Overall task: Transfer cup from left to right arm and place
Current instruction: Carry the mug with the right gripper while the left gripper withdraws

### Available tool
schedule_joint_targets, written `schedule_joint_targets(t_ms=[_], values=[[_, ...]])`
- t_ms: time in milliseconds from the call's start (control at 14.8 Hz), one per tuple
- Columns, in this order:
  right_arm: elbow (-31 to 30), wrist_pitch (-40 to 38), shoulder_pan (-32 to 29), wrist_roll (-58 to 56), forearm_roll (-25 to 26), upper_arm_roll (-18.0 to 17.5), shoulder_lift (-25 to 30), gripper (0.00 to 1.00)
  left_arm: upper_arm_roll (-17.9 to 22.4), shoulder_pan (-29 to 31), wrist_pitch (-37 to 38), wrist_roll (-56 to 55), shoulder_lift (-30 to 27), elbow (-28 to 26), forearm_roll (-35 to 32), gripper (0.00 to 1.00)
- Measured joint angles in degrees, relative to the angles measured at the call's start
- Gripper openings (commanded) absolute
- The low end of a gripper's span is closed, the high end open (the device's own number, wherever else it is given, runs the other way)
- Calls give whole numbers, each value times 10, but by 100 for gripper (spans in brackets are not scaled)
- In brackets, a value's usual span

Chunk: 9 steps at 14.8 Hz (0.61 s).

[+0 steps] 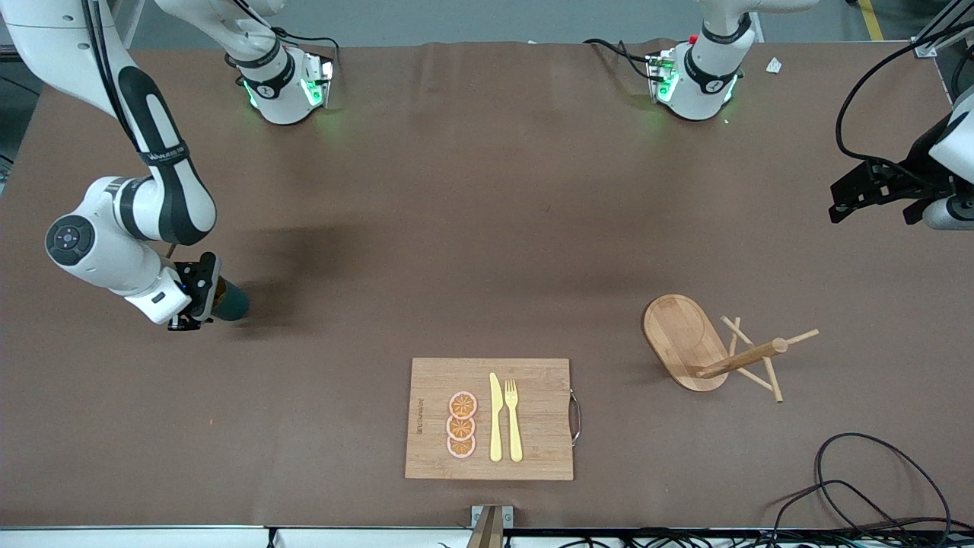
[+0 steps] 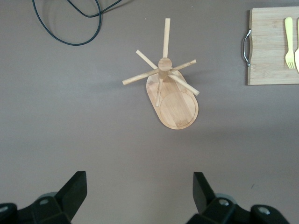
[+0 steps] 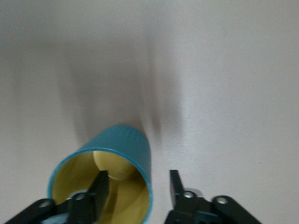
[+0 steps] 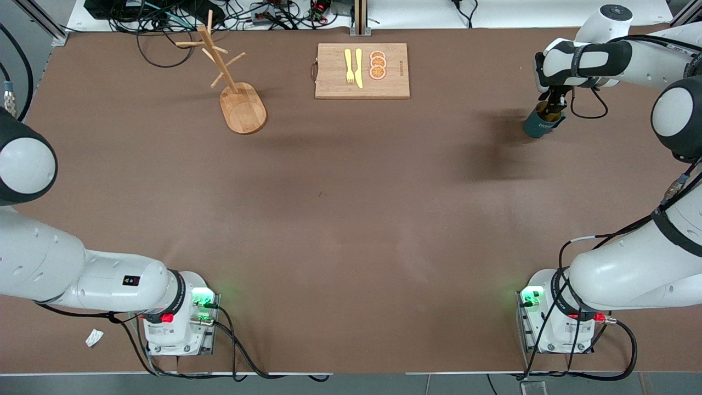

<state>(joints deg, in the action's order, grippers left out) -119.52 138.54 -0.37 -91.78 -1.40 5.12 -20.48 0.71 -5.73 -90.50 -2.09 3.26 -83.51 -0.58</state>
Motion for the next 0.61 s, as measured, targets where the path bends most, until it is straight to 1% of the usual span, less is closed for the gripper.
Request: schedule_joint_targets(t_ms=[135,406,609], values=[[14,-39,0,39,0,0,1,100,0,0,-10,0,0,0,0,100],[80,-139,-2,152,0,3,7,100,0,0,-13,0,0,0,0,100],[112,-164,-2,256,0,4,16,100,0,0,-13,0,0,0,0,100]])
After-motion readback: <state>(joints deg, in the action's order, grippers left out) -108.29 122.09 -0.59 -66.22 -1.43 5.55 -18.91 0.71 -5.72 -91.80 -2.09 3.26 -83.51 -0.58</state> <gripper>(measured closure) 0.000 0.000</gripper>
